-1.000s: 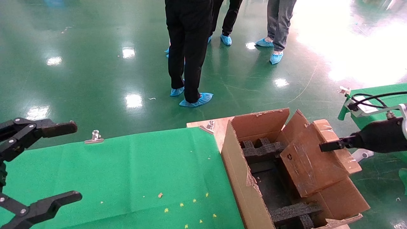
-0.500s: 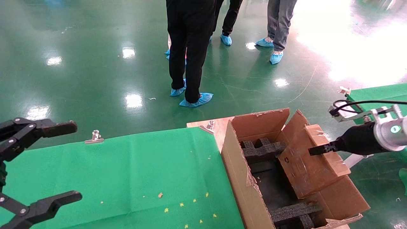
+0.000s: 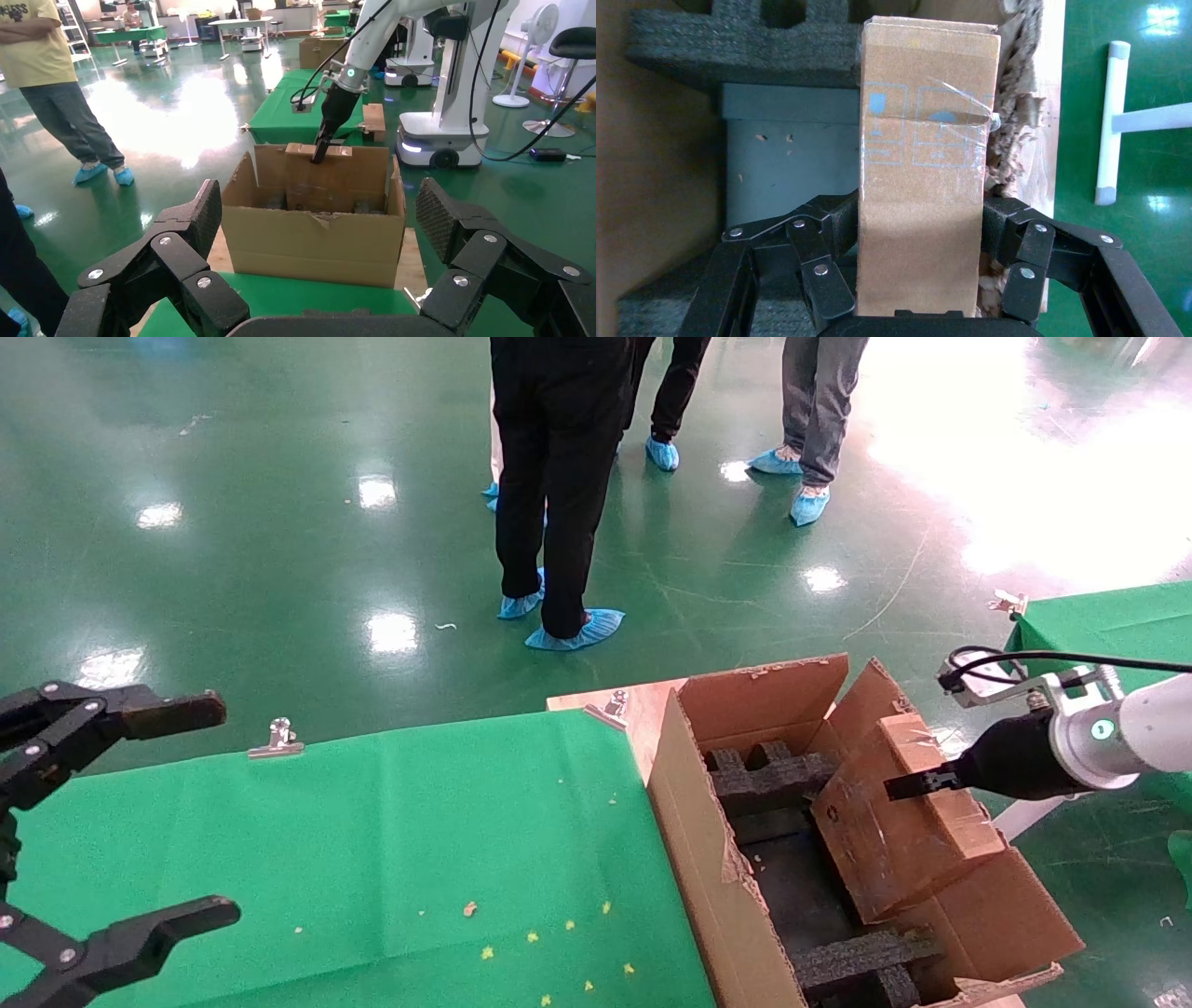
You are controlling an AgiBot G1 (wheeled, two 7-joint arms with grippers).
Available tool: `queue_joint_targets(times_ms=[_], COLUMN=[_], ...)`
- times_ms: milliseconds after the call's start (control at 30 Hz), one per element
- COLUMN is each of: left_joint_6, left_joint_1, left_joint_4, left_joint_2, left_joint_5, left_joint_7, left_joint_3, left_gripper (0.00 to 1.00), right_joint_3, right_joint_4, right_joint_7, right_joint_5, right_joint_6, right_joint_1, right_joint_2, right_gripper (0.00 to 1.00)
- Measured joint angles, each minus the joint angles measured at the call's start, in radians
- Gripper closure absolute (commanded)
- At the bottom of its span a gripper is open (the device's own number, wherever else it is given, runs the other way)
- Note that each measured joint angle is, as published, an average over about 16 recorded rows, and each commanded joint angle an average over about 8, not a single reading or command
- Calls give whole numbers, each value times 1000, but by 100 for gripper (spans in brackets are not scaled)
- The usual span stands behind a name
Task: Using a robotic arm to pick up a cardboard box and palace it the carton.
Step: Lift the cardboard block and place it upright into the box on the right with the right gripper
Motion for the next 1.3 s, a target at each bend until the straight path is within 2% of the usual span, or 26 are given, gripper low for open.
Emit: queue_joint_targets(times_ms=[400,1300], left_joint_6=[0,0], left_joint_1=[0,0], left_joint_4=[0,0], left_joint_2=[0,0], left_joint_5=[0,0], left_joint_7=[0,0], left_joint_3=[0,0], left_gripper=[0,0], right_joint_3=[14,47], right_joint_4=[-142,-411], right_joint_7=[-74,-262], right_joint_5=[57,143], right_joint_6=[25,-5], right_joint_1=[-85,-217], right_joint_2=[-86,-249], right_gripper=[100,100])
